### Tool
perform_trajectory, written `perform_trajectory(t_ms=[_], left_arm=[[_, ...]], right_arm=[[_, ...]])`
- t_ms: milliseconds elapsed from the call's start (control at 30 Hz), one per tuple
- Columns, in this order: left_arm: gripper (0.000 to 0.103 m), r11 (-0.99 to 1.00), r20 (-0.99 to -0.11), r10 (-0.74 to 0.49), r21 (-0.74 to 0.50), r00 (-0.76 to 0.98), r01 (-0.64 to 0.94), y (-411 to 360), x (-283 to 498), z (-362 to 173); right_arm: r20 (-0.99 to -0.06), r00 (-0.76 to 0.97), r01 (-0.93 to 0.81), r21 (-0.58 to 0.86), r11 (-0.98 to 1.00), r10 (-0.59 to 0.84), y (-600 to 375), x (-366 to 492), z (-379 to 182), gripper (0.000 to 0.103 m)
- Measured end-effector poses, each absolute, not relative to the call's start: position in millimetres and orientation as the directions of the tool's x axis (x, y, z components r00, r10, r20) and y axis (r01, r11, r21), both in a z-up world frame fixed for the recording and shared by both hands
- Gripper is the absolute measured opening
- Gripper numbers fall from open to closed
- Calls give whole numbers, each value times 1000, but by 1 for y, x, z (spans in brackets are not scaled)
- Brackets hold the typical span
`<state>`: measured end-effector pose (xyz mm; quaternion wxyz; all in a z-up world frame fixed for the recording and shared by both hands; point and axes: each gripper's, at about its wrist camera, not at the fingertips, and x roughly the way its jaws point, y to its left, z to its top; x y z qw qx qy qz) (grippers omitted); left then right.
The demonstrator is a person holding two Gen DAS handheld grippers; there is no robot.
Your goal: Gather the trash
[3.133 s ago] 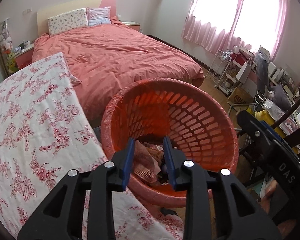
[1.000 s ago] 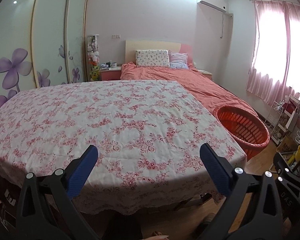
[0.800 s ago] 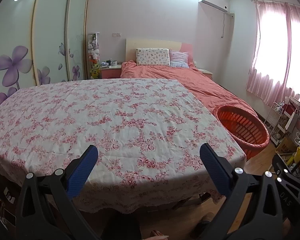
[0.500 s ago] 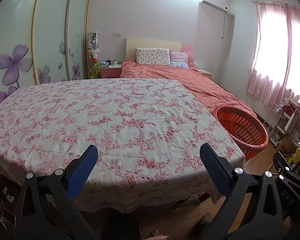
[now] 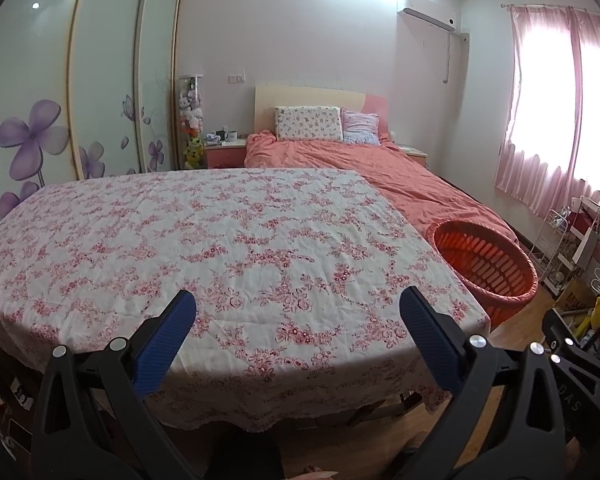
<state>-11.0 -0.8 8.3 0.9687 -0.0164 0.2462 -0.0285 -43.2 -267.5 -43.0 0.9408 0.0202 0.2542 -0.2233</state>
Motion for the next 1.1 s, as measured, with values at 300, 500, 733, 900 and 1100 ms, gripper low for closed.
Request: perform_trajectory(t_ms=[300, 500, 733, 900, 1100], left_arm=[[100, 1000, -459, -2, -4, 888, 1, -3, -12, 11], [100, 1000, -471, 1, 11, 882, 4, -5, -12, 9], [100, 1000, -478, -9, 9, 878, 15, -6, -12, 8], [100, 1000, -481, -9, 7, 876, 14, -6, -12, 8], [100, 1000, -492, -11, 0, 870, 13, -5, -10, 7]], right_arm=[[-492, 770, 429, -73, 900, -407, -267, -43, -42, 99], [-492, 769, 429, -74, 900, -407, -267, -43, -43, 99], [-493, 769, 430, -71, 900, -406, -268, -42, -44, 99], [-490, 770, 432, -72, 899, -409, -267, -42, -44, 99], [-489, 770, 434, -72, 898, -411, -268, -43, -43, 99]])
